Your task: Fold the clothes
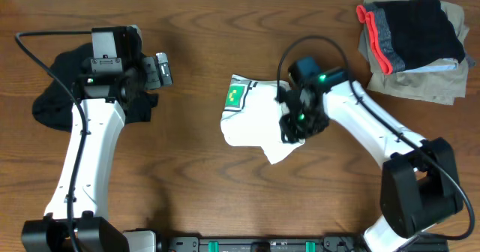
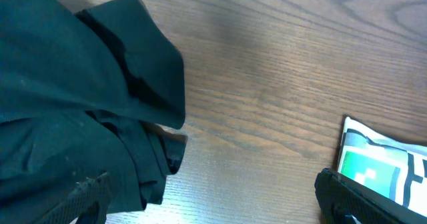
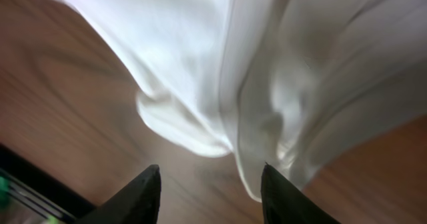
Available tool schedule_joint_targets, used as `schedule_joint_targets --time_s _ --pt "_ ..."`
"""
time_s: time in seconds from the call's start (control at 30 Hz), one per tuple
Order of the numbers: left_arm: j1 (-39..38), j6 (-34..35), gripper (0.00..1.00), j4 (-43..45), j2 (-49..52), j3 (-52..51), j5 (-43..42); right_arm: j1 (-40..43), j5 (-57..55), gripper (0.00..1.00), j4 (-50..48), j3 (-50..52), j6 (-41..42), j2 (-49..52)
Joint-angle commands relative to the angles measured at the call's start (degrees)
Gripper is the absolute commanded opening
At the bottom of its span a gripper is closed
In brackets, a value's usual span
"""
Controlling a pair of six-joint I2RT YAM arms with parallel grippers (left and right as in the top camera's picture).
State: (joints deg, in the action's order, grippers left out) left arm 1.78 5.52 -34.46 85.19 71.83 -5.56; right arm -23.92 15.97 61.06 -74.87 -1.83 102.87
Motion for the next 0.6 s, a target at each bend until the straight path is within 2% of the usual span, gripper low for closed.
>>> schedule_joint_targets --time_s 0.0,0.07,0.13,0.27,0.43,0.57 --pt "0.20 -0.81 0.98 -0.22 0.44 0.50 0.68 1.90 2.49 0.51 1.22 -6.25 -0.11 -3.08" --pt "0.20 -0.81 0.98 -0.26 0.44 0.50 0.68 2.84 2.23 0.61 1.40 -8.59 -0.85 -3.96" --pt "0.20 -0.81 0.98 -0.24 0.44 0.50 0.68 3.96 0.68 0.66 -1.25 -9.27 -0.81 -4.39" --pt "0.20 -0.81 0.98 -0.22 0.44 0.50 0.68 6.01 0.11 0.68 -7.78 -8.57 -0.79 -2.49" --pt "0.20 -0.83 0.98 -0.22 0.44 0.50 0.68 6.78 0.76 0.61 -11.21 -8.37 1.42 2.69" --pt "0.20 -0.96 0.98 -0.24 0.44 0.50 0.68 6.75 6.23 0.43 -13.07 -8.37 5.92 5.18"
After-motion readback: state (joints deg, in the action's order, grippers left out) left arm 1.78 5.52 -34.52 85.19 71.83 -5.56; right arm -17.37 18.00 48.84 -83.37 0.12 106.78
